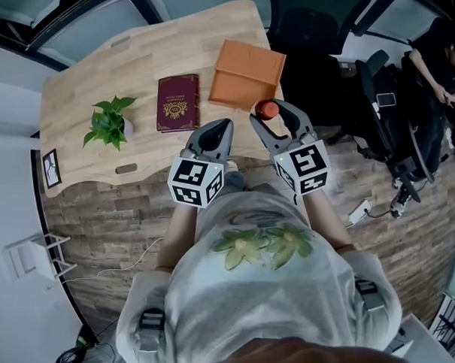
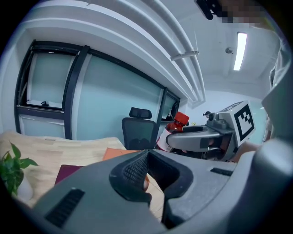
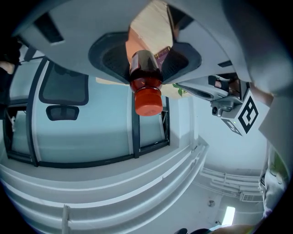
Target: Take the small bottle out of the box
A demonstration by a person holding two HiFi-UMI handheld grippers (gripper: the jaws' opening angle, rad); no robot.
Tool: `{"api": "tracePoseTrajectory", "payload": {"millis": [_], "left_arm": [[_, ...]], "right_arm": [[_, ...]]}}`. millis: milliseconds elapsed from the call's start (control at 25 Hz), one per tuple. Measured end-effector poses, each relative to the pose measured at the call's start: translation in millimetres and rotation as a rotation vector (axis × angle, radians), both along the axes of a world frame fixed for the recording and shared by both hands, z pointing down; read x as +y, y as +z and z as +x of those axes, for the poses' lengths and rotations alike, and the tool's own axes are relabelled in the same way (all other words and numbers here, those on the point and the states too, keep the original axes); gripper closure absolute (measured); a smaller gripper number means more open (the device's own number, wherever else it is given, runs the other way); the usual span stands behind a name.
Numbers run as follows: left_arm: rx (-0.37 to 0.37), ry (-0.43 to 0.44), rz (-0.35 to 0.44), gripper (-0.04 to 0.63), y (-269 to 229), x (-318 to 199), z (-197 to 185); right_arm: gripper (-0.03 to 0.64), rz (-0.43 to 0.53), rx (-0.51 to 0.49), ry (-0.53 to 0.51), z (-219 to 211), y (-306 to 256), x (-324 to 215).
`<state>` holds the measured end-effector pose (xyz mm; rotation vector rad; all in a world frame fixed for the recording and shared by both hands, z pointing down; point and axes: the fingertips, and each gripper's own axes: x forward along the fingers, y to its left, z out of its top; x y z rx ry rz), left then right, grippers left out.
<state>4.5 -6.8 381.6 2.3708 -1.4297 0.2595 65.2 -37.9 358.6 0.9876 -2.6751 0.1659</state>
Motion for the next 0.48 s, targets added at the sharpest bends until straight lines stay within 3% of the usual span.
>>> {"api": "tracePoseTrajectory", "payload": {"millis": [480], "left_arm": [[0.019,-0.006,-0.007,0.588,3,17,7]], "right_arm": [[0.402,0.008,-0.014,-0.037,3,-5,27]]}}
